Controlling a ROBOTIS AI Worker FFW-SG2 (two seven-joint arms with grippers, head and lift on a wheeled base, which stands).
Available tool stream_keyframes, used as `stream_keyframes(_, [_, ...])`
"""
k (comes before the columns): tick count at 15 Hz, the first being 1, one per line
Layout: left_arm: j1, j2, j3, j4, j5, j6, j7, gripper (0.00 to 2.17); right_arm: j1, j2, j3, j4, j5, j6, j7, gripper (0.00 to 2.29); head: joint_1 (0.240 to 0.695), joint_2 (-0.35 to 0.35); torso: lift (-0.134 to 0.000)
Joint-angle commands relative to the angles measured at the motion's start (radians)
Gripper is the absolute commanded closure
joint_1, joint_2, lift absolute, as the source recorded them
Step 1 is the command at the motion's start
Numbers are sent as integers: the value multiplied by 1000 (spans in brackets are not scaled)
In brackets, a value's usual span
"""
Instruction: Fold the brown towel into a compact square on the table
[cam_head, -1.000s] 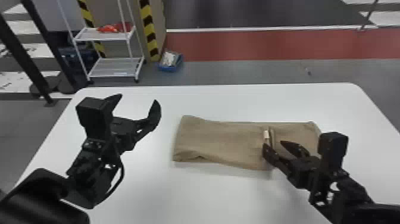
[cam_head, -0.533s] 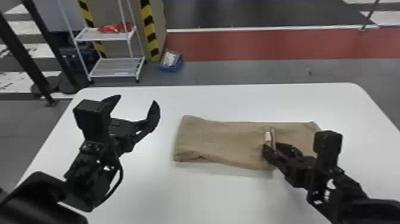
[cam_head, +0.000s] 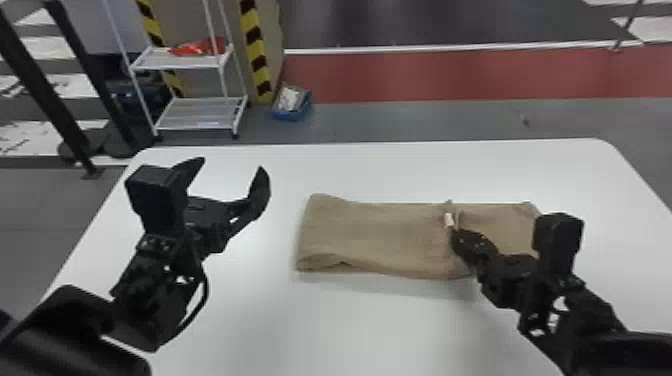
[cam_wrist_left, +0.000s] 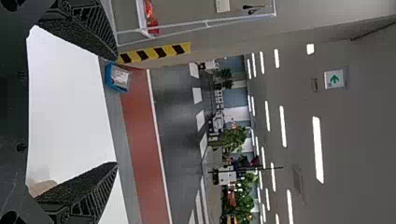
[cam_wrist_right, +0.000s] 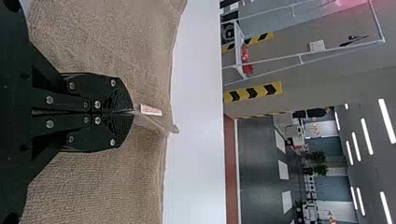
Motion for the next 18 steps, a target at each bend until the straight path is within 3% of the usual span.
stream_keyframes(1, [-4, -1, 2, -1, 1, 0, 0, 93, 24, -2, 2, -48, -10, -64, 10, 1423, 695, 86, -128])
stream_keyframes(5, [-2, -4, 6, -1, 3, 3, 7, 93, 76, -58, -50, -204, -21, -54, 8, 1484, 695, 88, -128])
stream_keyframes(8, [6, -9, 2, -1, 1, 3, 7, 93, 44, -101, -130, -106, -62, -45, 7, 1484, 695, 42, -128])
stream_keyframes(11, [6, -12, -14, -3, -4, 3, 7, 93, -8, -100, -128, 41, -32, -54, 14, 1484, 695, -10, -128])
stream_keyframes(16, [2, -18, 0, -1, -2, 3, 14, 93, 19, -115, -191, -56, -133, -67, 28, 1484, 695, -26, -128])
stream_keyframes(18, [-1, -20, -2, -1, -4, 3, 13, 93, 9, -130, -240, -40, -153, -64, 28, 1484, 695, -35, -128])
